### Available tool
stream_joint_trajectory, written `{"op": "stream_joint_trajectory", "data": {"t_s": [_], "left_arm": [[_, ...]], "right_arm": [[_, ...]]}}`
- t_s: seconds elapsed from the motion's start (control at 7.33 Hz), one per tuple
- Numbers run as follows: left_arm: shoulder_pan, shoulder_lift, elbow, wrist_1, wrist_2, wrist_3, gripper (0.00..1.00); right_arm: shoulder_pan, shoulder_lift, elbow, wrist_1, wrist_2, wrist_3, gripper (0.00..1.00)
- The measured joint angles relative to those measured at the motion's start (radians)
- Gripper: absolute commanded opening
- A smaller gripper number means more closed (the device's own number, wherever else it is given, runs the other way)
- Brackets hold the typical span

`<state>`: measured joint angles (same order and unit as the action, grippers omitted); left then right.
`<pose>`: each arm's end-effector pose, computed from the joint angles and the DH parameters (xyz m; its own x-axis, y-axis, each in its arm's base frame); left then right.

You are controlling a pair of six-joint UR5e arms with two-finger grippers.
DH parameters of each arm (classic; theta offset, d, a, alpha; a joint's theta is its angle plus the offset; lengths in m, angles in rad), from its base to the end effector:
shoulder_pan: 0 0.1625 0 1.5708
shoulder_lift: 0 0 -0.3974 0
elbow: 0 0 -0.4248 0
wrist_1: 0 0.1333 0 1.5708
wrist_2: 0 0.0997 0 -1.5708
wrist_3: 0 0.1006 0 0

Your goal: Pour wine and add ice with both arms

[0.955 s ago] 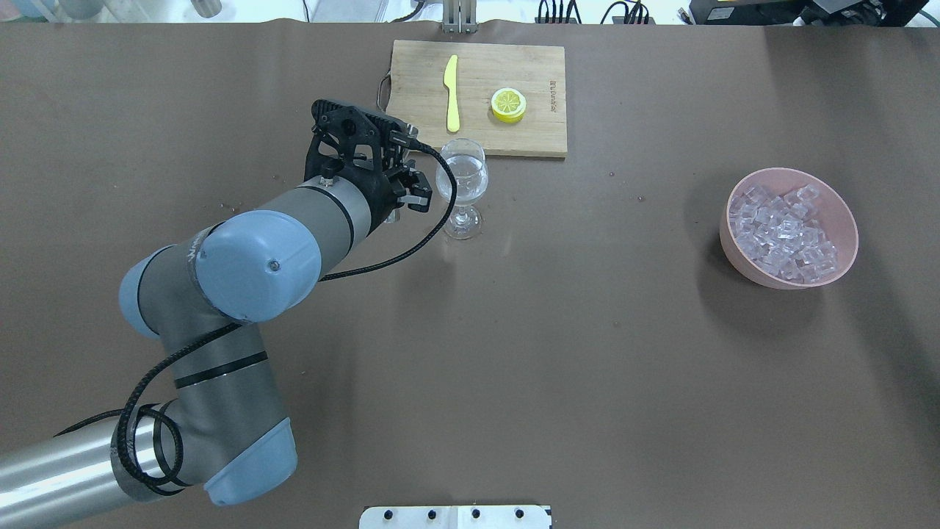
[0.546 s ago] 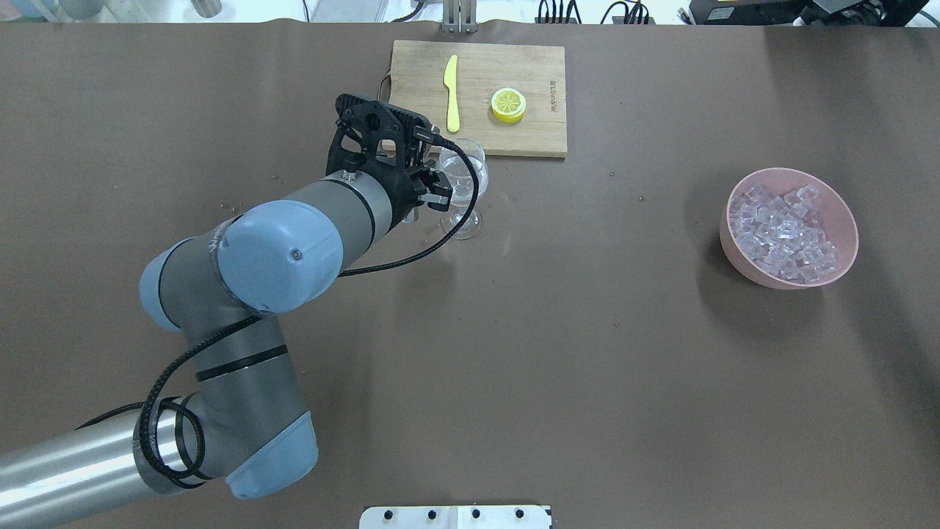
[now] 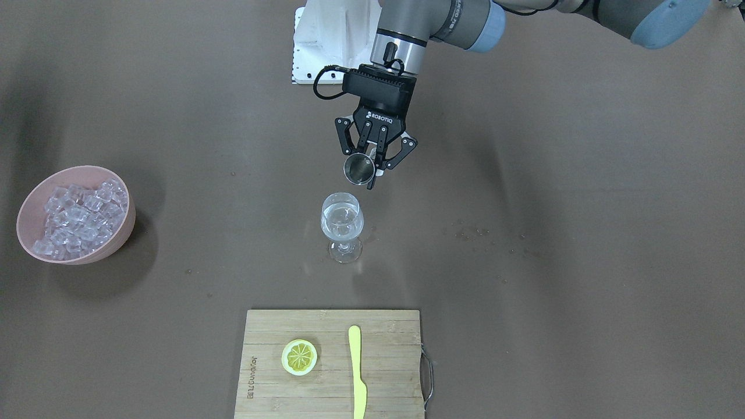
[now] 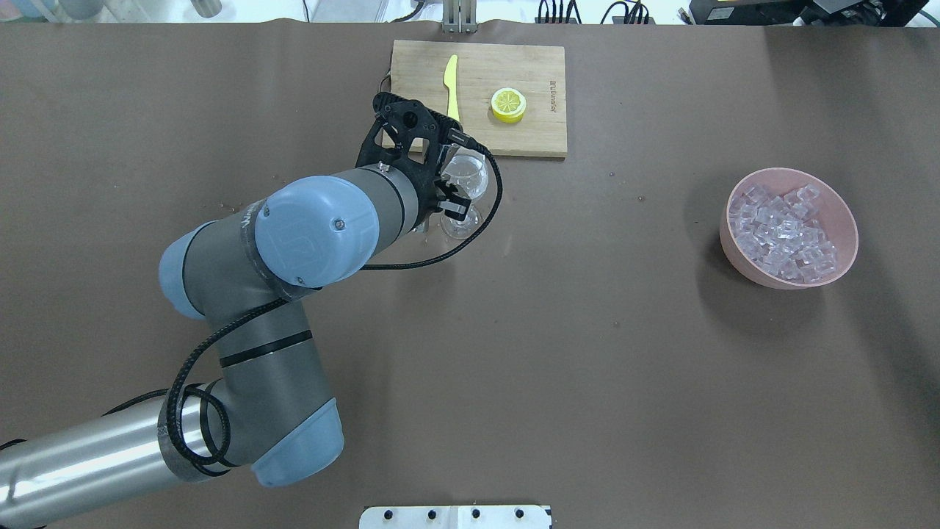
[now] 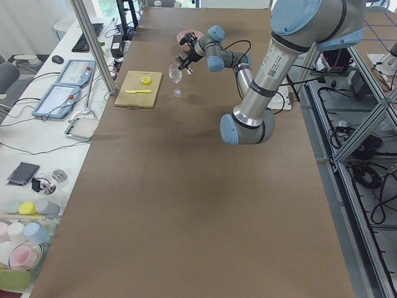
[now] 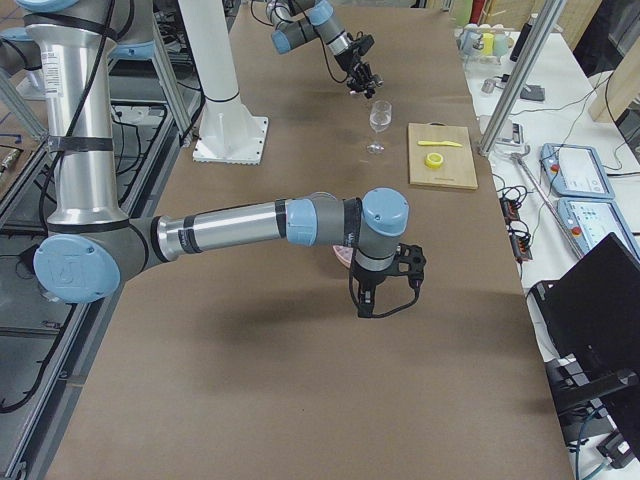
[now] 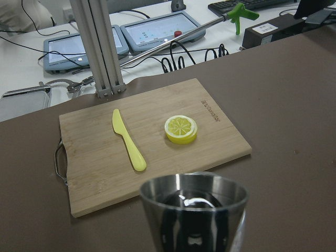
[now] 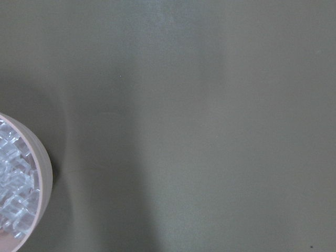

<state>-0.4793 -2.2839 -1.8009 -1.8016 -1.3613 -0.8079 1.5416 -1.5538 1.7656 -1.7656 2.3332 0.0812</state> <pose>0.4956 -0.4314 0.0653 0.6772 0.4098 -0.6111 0.2121 0.6866 0.6954 0.0485 -0.5246 0.5416 0.7225 0.0483 0.6897 -0.0295 0.9988 -0.0391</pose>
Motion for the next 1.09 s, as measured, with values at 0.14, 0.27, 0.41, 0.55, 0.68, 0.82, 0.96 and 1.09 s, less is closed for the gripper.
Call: {"op": "stream_joint_trajectory", "data": {"t_s": [0.14,0.27,0.41,0.55,0.68,0.82,0.96,1.09], "left_arm": [[-0.002,-0.006,-0.001,0.032,-0.019,0.001,0.0],[-0.007,-0.017,-0.001,0.067,-0.035,0.011,0.0],[-0.012,-0.042,-0.001,0.119,-0.046,0.04,0.0],[-0.017,-0.067,-0.001,0.169,-0.05,0.065,0.0],[-0.022,-0.083,0.0,0.199,-0.052,0.079,0.0],[-0.026,-0.09,0.003,0.214,-0.053,0.088,0.0],[-0.029,-0.095,0.004,0.231,-0.053,0.097,0.0],[-0.033,-0.107,0.004,0.264,-0.053,0.111,0.0]], "right_arm": [[0.0,0.0,0.0,0.0,0.0,0.0,1.0],[0.0,0.0,0.0,0.0,0.0,0.0,1.0],[0.0,0.0,-0.001,0.0,0.0,0.0,1.0],[0.0,0.0,-0.001,0.0,0.0,0.0,1.0],[0.0,0.0,-0.001,0.0,0.0,0.0,1.0],[0.0,0.0,-0.002,0.0,0.0,0.0,1.0],[0.0,0.0,-0.004,0.0,0.0,0.0,1.0],[0.0,0.0,-0.004,0.0,0.0,0.0,1.0]]}}
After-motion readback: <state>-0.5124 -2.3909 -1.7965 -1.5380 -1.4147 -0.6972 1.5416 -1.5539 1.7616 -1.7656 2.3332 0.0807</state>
